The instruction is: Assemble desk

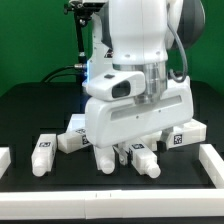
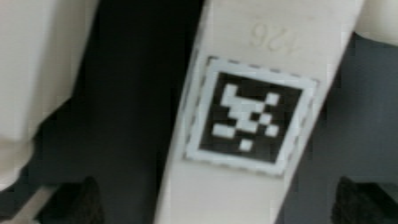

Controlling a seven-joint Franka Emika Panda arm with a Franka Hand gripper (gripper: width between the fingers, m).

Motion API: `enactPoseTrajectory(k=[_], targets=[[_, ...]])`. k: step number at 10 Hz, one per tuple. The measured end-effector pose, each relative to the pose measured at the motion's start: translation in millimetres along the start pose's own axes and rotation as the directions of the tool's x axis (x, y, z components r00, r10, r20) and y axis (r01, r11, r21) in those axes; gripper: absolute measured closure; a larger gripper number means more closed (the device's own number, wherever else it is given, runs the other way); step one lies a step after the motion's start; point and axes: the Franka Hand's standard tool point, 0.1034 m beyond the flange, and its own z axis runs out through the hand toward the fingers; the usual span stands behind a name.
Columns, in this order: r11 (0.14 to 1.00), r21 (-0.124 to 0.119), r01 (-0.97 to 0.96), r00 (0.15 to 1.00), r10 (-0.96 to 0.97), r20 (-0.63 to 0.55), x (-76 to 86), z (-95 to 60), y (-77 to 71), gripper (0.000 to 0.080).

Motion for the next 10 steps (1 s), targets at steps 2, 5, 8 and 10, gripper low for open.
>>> enactPoseTrajectory(k=[2,5,8,10], targets=[[1.000,-0.001,0.001,1.000,-0.001,-0.003,-1.1,1.8,-0.3,0.0179],[1.000,-0.001,0.002,1.000,-0.002,-0.002,-1.2,2.1,-0.3,0.0450],[1.000,0.016,0.010,0.999,-0.010,0.034,8.3,-15.2,9.8,0.0515],[0.999,0.040,-0.011,0.995,0.007,0.096,5.5,-49.2,10.0,0.0515]])
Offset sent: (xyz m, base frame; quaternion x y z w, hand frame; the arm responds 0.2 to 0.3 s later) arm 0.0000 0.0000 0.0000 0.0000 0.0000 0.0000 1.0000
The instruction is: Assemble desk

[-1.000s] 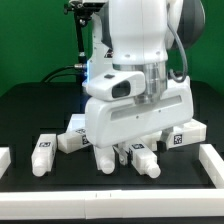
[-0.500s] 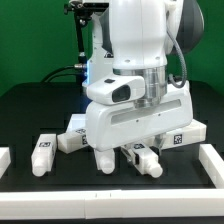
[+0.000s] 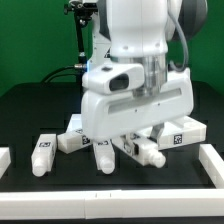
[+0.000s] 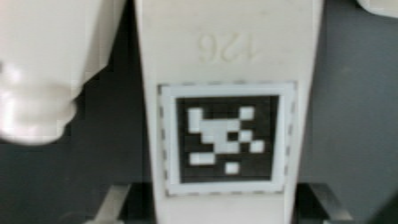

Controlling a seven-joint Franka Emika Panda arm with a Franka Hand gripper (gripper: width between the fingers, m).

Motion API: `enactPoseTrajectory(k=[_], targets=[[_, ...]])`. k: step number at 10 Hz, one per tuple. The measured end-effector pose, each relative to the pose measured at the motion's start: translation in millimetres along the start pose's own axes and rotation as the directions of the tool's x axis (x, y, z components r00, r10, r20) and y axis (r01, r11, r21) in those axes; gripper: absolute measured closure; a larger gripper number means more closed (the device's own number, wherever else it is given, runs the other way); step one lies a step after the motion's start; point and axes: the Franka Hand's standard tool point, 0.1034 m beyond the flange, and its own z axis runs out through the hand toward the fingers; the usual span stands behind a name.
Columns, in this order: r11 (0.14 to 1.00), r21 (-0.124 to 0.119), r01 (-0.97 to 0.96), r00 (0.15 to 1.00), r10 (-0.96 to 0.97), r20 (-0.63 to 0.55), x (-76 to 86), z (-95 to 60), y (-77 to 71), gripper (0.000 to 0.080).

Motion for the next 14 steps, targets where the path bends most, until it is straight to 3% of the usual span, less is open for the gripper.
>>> enactPoseTrajectory(k=[2,6,7,8,9,10,11,14], targets=[[1.000,-0.008,-0.025,1.000,0.025,-0.003,-10.0,-26.1,6.4,0.0515],[0.999,0.002,-0.036,0.999,0.036,-0.002,-10.5,-21.7,5.5,0.0515],[0.999,-0.009,-0.046,0.999,0.046,-0.018,-15.6,-23.3,9.4,0.0515],[0.997,-0.037,-0.074,0.996,0.072,-0.047,-39.5,-28.1,18.6,0.0515],[0.992,-0.050,-0.117,0.992,0.114,-0.061,-73.8,-30.8,31.8,0.0515],[0.982,-0.046,-0.185,0.982,0.183,-0.051,-106.0,-33.3,48.0,0.0515],[0.981,-0.047,-0.190,0.981,0.188,-0.049,-115.7,-33.4,57.8,0.0515],[0.986,-0.046,-0.162,0.986,0.159,-0.056,-112.6,-32.7,56.0,0.0515]])
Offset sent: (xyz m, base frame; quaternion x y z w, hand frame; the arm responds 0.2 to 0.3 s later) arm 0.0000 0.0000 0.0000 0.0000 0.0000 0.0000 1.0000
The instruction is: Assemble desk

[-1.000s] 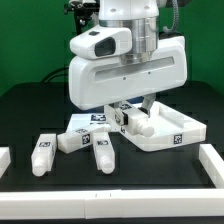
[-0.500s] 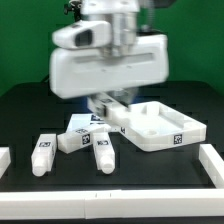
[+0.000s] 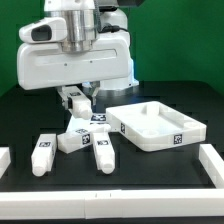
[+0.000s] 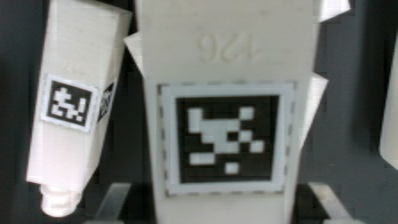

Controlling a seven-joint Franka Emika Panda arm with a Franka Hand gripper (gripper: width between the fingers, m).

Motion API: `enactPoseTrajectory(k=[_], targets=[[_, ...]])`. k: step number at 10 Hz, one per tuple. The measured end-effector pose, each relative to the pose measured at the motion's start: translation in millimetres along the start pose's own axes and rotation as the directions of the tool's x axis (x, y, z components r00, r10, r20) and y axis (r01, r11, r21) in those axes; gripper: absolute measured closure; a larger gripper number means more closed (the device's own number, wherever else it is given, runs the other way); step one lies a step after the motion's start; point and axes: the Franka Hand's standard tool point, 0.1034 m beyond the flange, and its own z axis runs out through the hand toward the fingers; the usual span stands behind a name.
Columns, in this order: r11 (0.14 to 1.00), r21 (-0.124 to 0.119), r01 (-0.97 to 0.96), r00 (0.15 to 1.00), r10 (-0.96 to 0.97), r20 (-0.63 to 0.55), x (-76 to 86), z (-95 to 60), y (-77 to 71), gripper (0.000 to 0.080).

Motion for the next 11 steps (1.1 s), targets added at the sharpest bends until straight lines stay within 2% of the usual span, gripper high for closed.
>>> enactPoseTrajectory(k=[2,3,4,5,6,8,10,11], targets=[[1.000,0.000,-0.002,1.000,0.002,0.001,-1.7,0.4,2.2,0.0515],[0.999,-0.014,-0.030,1.000,0.030,-0.007,-16.2,3.5,15.6,0.0515],[0.995,-0.039,-0.093,0.996,0.092,-0.012,-47.2,11.6,35.8,0.0515],[0.986,-0.038,-0.162,0.987,0.161,-0.010,-77.1,22.1,56.3,0.0515],[0.989,-0.039,-0.146,0.989,0.146,-0.002,-88.9,28.4,67.0,0.0515],[0.988,-0.036,-0.150,0.989,0.150,0.000,-86.5,29.1,64.3,0.0515],[0.988,-0.035,-0.152,0.988,0.152,0.007,-91.1,33.1,66.2,0.0515],[0.980,-0.040,-0.195,0.981,0.196,0.013,-108.6,47.0,79.2,0.0515]])
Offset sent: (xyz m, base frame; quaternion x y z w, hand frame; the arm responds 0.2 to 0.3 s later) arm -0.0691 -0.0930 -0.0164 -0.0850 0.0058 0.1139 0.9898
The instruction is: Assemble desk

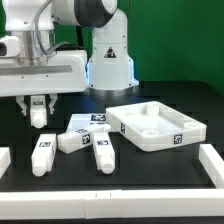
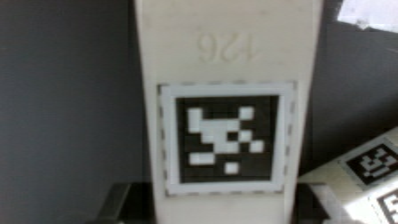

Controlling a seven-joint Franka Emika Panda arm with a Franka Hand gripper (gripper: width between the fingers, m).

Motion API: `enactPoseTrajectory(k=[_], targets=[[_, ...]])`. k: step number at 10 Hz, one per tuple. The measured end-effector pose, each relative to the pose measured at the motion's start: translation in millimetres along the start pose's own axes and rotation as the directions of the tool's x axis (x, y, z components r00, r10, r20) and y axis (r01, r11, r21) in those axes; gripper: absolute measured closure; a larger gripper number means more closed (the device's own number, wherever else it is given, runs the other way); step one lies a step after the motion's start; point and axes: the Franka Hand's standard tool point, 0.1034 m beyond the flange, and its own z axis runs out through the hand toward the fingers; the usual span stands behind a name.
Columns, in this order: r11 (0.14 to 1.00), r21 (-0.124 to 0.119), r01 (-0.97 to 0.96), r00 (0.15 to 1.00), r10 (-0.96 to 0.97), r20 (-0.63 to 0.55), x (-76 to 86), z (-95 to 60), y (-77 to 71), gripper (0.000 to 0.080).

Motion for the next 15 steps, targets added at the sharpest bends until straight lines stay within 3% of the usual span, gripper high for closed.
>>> enactPoseTrajectory(k=[2,3,8,9,11,13,15], targets=[[0.999,0.007,-0.035,0.999,0.035,0.030,-19.4,19.2,25.8,0.0515],[0.999,0.007,-0.038,0.999,0.038,0.036,-25.5,24.0,31.8,0.0515],[0.999,0.004,-0.040,0.998,0.040,0.040,-28.8,29.9,31.8,0.0515],[0.999,0.004,-0.040,0.998,0.040,0.040,-28.8,29.9,31.8,0.0424],[0.998,0.024,-0.062,0.997,0.061,0.043,-21.4,17.0,27.2,0.0187],[0.980,0.061,-0.192,0.980,0.188,0.062,1.6,-6.4,9.3,0.0158],[0.948,0.060,-0.312,0.949,0.308,0.070,23.6,-15.2,-16.5,0.0151]])
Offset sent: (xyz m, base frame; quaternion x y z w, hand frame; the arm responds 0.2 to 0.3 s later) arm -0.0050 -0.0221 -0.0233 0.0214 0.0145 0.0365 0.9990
